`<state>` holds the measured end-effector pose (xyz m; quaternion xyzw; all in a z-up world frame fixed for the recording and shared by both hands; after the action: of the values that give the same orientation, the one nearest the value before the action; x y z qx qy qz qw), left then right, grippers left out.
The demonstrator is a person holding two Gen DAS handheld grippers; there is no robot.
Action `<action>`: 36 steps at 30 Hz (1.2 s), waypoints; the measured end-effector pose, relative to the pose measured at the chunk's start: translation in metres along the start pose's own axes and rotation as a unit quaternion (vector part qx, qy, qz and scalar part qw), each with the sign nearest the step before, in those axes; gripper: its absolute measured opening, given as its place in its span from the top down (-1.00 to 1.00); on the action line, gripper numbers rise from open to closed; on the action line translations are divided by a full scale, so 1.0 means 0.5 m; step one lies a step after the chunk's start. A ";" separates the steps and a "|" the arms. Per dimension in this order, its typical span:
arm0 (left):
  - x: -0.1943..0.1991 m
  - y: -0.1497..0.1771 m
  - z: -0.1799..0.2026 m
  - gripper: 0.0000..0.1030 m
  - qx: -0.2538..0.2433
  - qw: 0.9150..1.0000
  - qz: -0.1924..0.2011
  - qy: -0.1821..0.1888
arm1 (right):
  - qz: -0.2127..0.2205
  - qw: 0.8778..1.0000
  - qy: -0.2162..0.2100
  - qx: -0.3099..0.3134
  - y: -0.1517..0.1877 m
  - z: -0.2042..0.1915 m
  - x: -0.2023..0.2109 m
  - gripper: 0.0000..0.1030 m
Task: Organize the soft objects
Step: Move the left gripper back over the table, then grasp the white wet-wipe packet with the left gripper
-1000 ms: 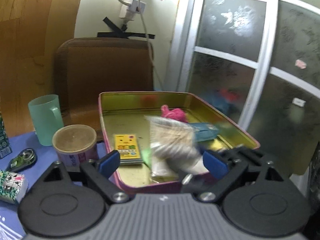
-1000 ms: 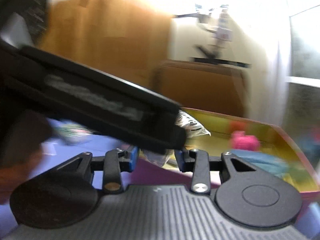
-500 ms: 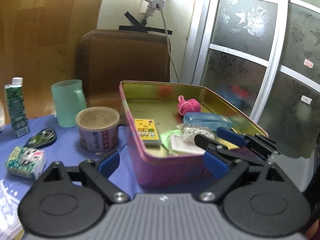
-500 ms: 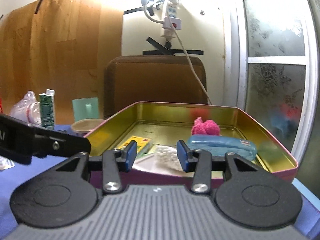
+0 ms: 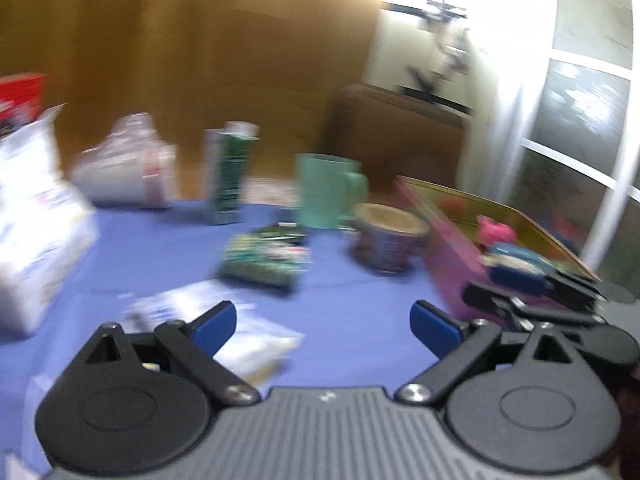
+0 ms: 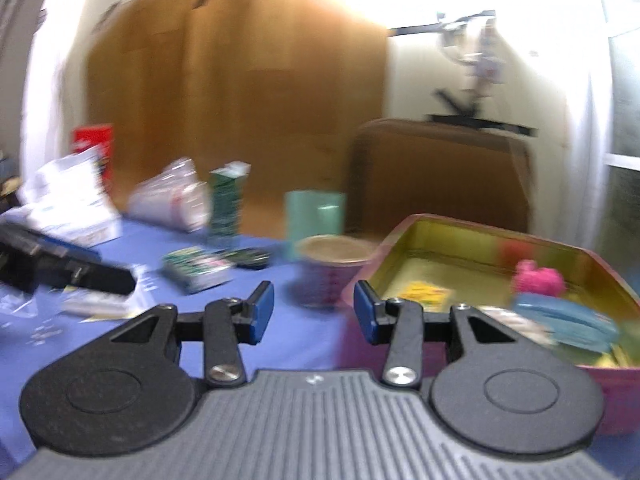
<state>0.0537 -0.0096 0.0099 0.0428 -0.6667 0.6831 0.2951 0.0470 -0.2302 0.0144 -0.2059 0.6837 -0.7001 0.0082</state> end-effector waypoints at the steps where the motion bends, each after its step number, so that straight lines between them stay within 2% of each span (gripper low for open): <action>1: 0.002 0.006 -0.026 -0.88 0.013 1.000 -0.001 -0.013 | -0.012 1.000 -0.011 0.006 0.002 -0.017 -0.012 0.06; 5: 0.017 0.029 -0.116 -0.88 0.067 0.996 0.001 -0.052 | -0.060 0.997 -0.053 0.003 0.007 -0.072 -0.051 0.05; 7: 0.019 0.041 -0.152 -0.88 0.096 0.993 0.002 -0.062 | -0.082 0.993 -0.083 -0.005 0.008 -0.103 -0.065 -0.02; 11: 0.018 0.062 -0.215 -0.84 0.184 0.982 0.006 -0.036 | -0.101 0.987 -0.126 0.014 0.010 -0.175 -0.083 -0.27; 13: 0.020 0.069 -0.232 -0.84 0.207 0.978 0.014 -0.032 | -0.106 0.984 -0.137 0.032 0.012 -0.212 -0.096 -0.44; 16: 0.022 0.071 -0.239 -0.84 0.219 0.975 0.020 -0.022 | -0.125 0.979 -0.155 0.041 0.016 -0.259 -0.127 -0.59; 18: 0.022 0.070 -0.236 -0.84 0.214 0.976 0.022 -0.022 | -0.148 0.975 -0.164 0.040 0.022 -0.277 -0.152 -0.60; 20: 0.020 0.068 -0.231 -0.84 0.206 0.978 0.021 -0.022 | -0.169 0.971 -0.165 0.035 0.033 -0.289 -0.174 -0.59; 24: 0.020 0.067 -0.221 -0.86 0.195 0.980 0.021 -0.018 | -0.176 0.969 -0.173 0.018 0.044 -0.278 -0.169 -0.42; 25: 0.019 0.067 -0.220 -0.86 0.195 0.981 0.019 -0.017 | -0.178 0.968 -0.174 0.015 0.047 -0.272 -0.161 0.03; 28: 0.017 0.069 -0.217 -0.86 0.192 0.981 0.014 -0.017 | -0.187 0.965 -0.185 -0.015 0.050 -0.240 -0.136 0.05; 36: 0.010 0.071 -0.183 -0.90 0.168 0.986 -0.015 -0.010 | -0.180 0.965 -0.188 -0.028 0.075 -0.192 -0.067 0.04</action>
<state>0.0637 0.0803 -0.0293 0.1089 -0.5442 0.7806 0.2874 0.0387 -0.1315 -0.0287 -0.4536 0.6408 -0.6194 0.0045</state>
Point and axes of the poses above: each gripper's, at about its wrist camera, not at the fingertips, and x roughly against the way its jaws point, z to its right, y to its underside, the point moved 6 cm from there along -x, roughly the way its jaws point, and after that the axes turned 8 degrees about -x, right-handed, at the moved point
